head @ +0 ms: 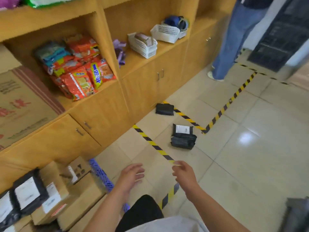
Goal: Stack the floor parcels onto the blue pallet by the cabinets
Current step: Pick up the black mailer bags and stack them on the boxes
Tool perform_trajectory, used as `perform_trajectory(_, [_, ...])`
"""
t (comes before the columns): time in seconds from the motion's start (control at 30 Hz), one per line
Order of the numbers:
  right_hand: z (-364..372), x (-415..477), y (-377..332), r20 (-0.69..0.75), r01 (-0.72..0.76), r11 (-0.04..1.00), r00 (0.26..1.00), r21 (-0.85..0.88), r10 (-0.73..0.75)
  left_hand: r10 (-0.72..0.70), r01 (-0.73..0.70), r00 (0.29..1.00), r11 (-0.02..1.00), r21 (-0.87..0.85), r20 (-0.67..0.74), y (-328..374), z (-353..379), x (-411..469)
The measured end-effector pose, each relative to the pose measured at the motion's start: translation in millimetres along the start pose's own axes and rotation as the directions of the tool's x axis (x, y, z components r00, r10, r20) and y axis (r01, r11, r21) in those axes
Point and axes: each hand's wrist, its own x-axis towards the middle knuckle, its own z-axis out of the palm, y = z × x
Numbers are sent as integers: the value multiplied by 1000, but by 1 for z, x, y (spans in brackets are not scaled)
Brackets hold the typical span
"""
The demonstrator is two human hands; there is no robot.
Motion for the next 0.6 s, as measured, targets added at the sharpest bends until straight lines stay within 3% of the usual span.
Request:
perform_trajectory(0.3, [-116, 87, -25, -203, -154, 987, 966, 47, 160, -131, 90, 967, 978, 188, 217, 77, 151, 125])
perform_trajectory(0.6, [-199, 179, -88, -268, -236, 951, 920, 201, 285, -198, 119, 950, 945, 303, 243, 162, 250, 210])
